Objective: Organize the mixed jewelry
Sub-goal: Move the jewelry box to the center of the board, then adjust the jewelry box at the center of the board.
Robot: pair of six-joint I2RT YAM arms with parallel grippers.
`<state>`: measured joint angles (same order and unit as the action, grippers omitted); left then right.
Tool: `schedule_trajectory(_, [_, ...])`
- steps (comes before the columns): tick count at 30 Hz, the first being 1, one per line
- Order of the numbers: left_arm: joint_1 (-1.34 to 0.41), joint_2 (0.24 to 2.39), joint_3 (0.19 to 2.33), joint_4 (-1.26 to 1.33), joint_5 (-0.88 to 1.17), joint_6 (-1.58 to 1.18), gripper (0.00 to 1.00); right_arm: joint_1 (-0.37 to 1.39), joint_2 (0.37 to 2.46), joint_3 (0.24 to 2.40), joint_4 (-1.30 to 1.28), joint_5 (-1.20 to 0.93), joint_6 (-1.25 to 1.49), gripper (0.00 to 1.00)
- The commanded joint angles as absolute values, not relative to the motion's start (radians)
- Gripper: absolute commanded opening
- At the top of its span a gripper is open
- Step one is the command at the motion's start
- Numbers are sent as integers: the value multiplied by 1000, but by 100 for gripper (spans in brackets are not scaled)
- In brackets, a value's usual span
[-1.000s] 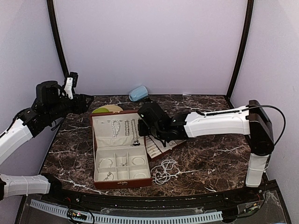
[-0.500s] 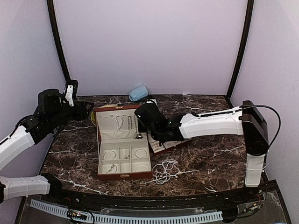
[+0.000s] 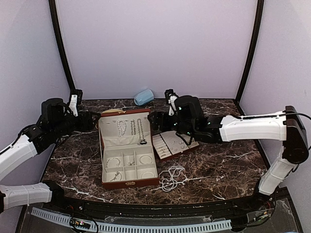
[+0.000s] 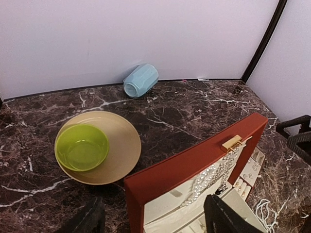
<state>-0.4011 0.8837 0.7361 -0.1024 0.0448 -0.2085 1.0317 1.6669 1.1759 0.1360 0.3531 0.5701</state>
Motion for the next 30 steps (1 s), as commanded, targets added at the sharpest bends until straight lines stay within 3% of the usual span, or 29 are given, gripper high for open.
schedule_trajectory(1, [-394, 845, 640, -32, 138, -313, 76, 905, 1613, 1117, 237, -58, 388, 83])
schedule_trajectory(6, [-394, 901, 583, 32, 179, -322, 78, 849, 1679, 1184, 211, -308, 233, 83])
schedule_trajectory(11, [-394, 931, 548, 101, 130, -318, 76, 848, 1770, 1274, 177, -351, 139, 82])
schedule_trajectory(16, [-394, 959, 526, 143, 83, -296, 60, 848, 1821, 1305, 202, -303, 109, 78])
schedule_trajectory(23, [-394, 989, 509, 230, 79, -265, 51, 863, 1868, 1322, 265, -242, 105, 70])
schedule_trajectory(30, [-394, 1003, 512, 256, 73, -226, 39, 865, 1912, 1351, 300, -198, 103, 74])
